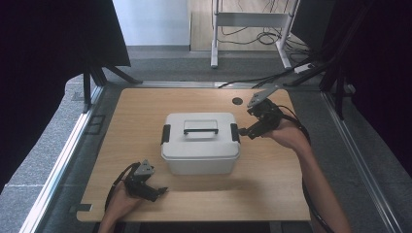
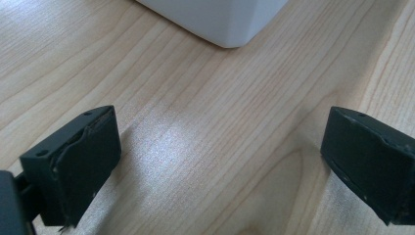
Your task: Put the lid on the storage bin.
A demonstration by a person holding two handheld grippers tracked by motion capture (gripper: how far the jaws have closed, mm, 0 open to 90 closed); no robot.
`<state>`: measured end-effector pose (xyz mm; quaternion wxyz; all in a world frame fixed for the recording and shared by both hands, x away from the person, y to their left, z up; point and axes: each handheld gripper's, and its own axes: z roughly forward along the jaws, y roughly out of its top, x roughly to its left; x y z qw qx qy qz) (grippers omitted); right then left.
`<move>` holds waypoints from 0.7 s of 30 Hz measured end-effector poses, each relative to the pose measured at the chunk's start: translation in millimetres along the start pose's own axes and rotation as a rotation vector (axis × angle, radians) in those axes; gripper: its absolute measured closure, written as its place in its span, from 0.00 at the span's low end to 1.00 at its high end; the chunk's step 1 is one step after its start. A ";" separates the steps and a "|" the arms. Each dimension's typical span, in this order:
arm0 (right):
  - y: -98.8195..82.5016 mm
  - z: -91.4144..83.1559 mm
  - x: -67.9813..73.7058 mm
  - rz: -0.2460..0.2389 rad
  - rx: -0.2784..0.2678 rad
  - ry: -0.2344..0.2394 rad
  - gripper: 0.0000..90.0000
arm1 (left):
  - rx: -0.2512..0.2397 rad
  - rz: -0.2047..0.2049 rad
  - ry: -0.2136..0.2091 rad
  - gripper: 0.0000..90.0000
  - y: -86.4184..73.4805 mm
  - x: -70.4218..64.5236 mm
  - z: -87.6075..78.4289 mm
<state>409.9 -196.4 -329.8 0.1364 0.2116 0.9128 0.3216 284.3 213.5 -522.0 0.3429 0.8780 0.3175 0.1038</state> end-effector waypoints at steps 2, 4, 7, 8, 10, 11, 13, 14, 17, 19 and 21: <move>-7.5 -4.7 -1.9 0.020 -0.003 -0.018 0.13 | 0.001 -0.002 0.002 0.01 0.0 0.2 0.2; -15.1 -9.3 -2.9 0.044 -0.012 -0.040 0.10 | 0.001 -0.005 0.004 0.01 0.1 0.4 0.2; -27.2 -16.2 -3.9 0.073 -0.013 -0.062 0.07 | 0.002 -0.008 0.007 0.00 0.1 0.6 0.2; -31.5 -18.2 -4.3 0.077 -0.017 -0.070 0.06 | 0.003 -0.009 0.008 0.00 0.1 0.6 0.2; -40.3 -22.7 -4.5 0.091 -0.026 -0.084 0.05 | 0.003 -0.012 0.010 0.00 0.1 0.7 0.3; -44.8 -24.8 -4.4 0.103 -0.030 -0.092 0.04 | 0.004 -0.013 0.011 0.00 0.1 0.7 0.3; -54.0 -28.2 -4.6 0.117 -0.038 -0.109 0.02 | 0.004 -0.014 0.012 0.00 0.2 0.7 0.3; -58.6 -29.9 -4.5 0.127 -0.040 -0.117 0.01 | 0.004 -0.014 0.013 0.00 0.2 0.8 0.3; -72.0 -33.1 -3.8 0.165 -0.053 -0.141 0.00 | 0.004 -0.017 0.015 0.00 0.1 0.8 0.3; -80.7 -33.8 -2.7 0.183 -0.058 -0.154 0.00 | 0.004 -0.019 0.016 0.00 0.1 0.9 0.3; -89.1 -33.0 -0.8 0.205 -0.063 -0.164 0.00 | 0.004 -0.020 0.017 0.00 0.1 0.8 0.4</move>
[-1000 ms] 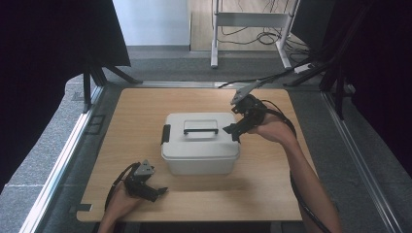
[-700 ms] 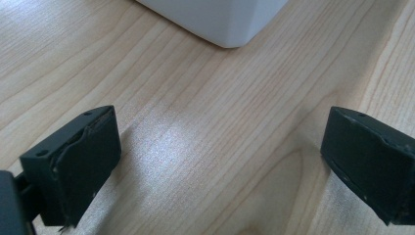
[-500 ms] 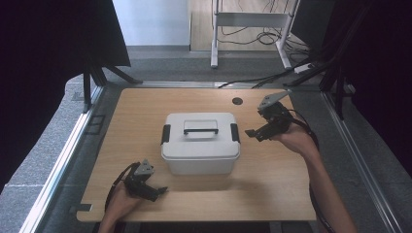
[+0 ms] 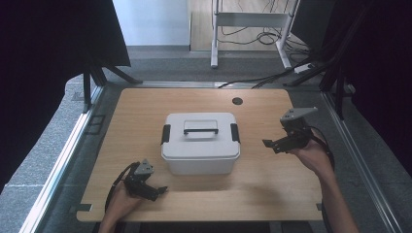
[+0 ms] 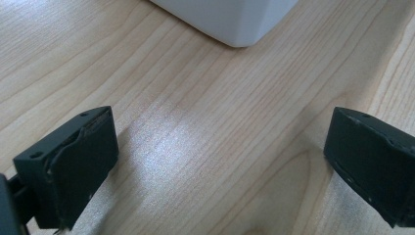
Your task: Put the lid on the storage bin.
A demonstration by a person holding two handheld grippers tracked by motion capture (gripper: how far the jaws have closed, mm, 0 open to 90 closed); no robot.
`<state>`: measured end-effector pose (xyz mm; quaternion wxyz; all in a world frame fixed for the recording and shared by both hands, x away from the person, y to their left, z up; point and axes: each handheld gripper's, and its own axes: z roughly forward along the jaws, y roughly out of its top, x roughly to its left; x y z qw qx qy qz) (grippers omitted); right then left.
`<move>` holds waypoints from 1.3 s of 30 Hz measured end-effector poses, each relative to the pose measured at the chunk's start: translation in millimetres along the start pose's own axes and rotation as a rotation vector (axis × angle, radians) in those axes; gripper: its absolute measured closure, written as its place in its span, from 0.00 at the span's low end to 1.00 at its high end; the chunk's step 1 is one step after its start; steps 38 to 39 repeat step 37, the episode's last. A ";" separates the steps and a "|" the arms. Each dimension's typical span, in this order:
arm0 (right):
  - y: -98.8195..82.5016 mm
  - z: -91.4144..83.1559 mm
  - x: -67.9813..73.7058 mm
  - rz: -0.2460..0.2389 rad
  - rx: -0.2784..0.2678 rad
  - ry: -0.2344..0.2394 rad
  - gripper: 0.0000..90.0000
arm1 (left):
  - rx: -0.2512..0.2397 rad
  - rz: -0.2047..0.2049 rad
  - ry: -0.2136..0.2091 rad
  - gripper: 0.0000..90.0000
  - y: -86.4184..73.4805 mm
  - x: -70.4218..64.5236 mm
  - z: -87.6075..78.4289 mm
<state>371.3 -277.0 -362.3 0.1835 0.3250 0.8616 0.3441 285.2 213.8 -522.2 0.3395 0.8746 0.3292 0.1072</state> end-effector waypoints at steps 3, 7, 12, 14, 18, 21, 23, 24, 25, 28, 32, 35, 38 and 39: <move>-12.3 2.0 3.0 0.022 -0.002 -0.024 0.00 | -0.001 -0.003 0.003 0.00 -0.1 0.0 0.0; -27.9 8.6 11.2 0.049 -0.018 -0.026 0.00 | 0.001 -0.003 0.004 0.00 -0.1 0.2 -0.1; -47.5 21.4 26.5 0.063 -0.025 -0.036 0.00 | 0.002 -0.003 0.006 0.00 -0.1 0.2 -0.2; -55.2 26.5 32.8 0.061 -0.028 -0.029 0.00 | -0.002 -0.009 0.007 0.00 -0.2 -0.2 0.0; -71.5 39.5 44.6 0.065 -0.040 -0.011 0.00 | -0.002 -0.010 0.008 0.00 -0.2 -0.3 0.0; -85.0 51.9 53.2 0.077 -0.038 -0.007 0.00 | -0.002 -0.010 0.009 0.00 -0.2 -0.3 -0.1; -94.5 61.3 59.0 0.089 -0.032 -0.004 0.00 | -0.002 -0.011 0.009 0.00 -0.2 -0.4 -0.1; -99.2 66.2 61.6 0.090 -0.024 -0.004 0.00 | -0.002 -0.011 0.009 0.00 -0.2 -0.3 -0.1; -104.0 71.0 64.0 0.087 -0.014 0.000 0.00 | -0.002 -0.012 0.009 0.00 -0.3 -0.4 -0.1; -114.6 82.7 69.9 0.081 0.028 0.001 0.00 | -0.002 -0.013 0.010 0.00 -0.3 -0.5 -0.1; -121.9 90.7 73.3 0.117 0.036 0.025 0.00 | -0.002 -0.013 0.011 0.00 -0.4 -0.6 -0.2; -122.4 90.8 73.5 0.118 0.036 0.022 0.00 | -0.001 -0.013 0.013 0.00 -0.5 -0.9 -0.2; -122.4 90.7 73.8 0.119 0.036 0.021 0.00 | -0.001 -0.014 0.013 0.00 -0.5 -0.9 -0.2; -122.4 90.7 73.8 0.119 0.036 0.021 0.00 | -0.001 -0.014 0.013 0.00 -0.5 -0.9 -0.2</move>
